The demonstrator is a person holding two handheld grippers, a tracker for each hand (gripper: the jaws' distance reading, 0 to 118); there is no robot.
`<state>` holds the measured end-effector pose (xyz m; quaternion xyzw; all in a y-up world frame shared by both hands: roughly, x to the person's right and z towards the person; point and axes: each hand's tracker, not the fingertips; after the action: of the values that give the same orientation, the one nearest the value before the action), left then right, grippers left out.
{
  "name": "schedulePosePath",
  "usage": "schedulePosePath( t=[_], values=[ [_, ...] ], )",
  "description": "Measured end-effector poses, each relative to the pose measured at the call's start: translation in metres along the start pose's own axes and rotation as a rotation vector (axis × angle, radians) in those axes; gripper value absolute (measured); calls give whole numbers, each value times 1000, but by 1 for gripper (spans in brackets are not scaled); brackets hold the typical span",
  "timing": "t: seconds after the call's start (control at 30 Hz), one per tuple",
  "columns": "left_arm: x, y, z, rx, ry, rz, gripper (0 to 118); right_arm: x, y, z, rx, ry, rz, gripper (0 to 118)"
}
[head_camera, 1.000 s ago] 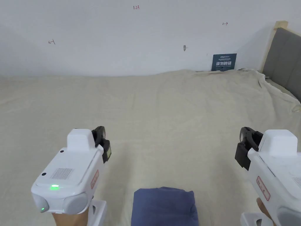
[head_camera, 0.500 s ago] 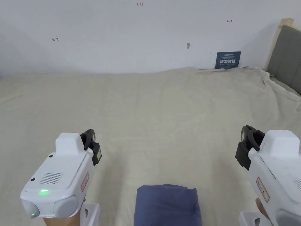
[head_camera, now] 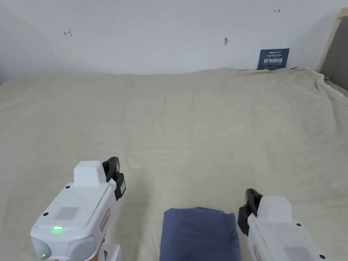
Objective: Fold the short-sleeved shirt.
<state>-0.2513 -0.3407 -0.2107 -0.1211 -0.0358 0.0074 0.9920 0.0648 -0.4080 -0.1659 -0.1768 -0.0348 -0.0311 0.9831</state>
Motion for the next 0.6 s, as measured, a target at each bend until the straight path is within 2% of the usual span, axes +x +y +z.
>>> schedulePosePath(
  t=[0.23,0.6],
  values=[
    [-5,-19,-1,-63,-15,4,0,-23,-51,-25,-103,19,26,1],
    [-8,-43,-6,-139,-30,15,0,-30,-108,-55,-270,7,25,1]
  ],
)
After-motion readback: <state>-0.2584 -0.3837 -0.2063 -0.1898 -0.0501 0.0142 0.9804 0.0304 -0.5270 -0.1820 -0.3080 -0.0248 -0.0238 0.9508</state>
